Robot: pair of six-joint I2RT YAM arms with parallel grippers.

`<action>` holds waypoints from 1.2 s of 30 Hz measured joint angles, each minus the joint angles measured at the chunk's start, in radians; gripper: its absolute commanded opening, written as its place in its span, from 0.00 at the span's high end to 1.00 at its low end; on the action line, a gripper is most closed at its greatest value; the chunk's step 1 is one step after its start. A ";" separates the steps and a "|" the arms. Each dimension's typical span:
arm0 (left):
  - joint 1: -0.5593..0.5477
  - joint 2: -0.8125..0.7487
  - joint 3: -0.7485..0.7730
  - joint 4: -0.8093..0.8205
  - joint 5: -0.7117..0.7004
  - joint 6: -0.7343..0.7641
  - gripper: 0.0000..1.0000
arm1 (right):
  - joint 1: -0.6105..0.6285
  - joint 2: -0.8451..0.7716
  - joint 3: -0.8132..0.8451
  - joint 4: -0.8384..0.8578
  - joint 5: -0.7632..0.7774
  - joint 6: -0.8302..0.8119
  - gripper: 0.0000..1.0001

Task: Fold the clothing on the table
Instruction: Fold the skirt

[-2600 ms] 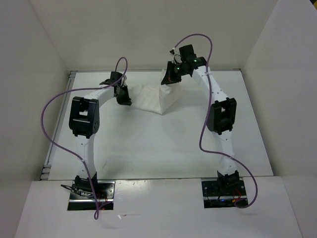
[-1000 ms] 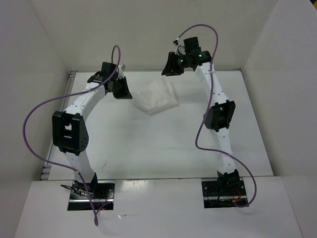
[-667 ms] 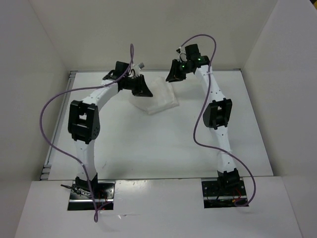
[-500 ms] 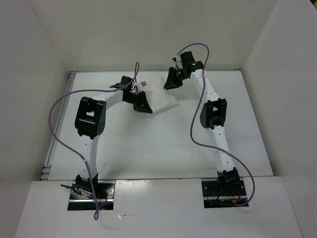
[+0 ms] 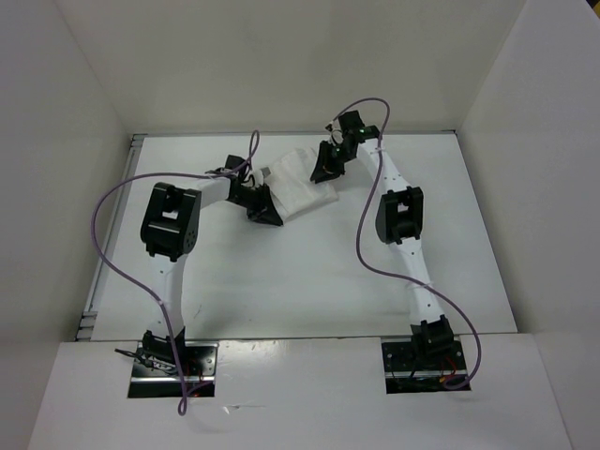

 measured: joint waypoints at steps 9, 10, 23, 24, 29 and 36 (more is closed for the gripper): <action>0.071 -0.212 0.018 -0.022 -0.070 0.012 0.52 | -0.019 -0.307 -0.064 -0.046 0.055 -0.026 0.45; 0.079 -0.272 0.010 -0.016 -0.073 0.017 0.50 | -0.025 -0.372 -0.071 -0.046 0.056 -0.031 0.21; 0.095 -0.715 -0.491 0.103 -0.176 0.008 0.46 | -0.100 -1.172 -1.152 0.282 0.082 -0.021 0.00; 0.095 -0.724 -0.518 0.101 -0.188 0.008 0.45 | -0.103 -1.193 -1.235 0.311 0.079 -0.009 0.00; 0.079 -0.758 -0.544 0.107 -0.222 0.007 0.45 | -0.106 -1.335 -1.642 0.483 0.065 0.087 0.00; 0.063 -0.777 -0.545 0.112 -0.235 0.006 0.45 | -0.106 -1.571 -1.886 0.596 0.163 0.192 0.00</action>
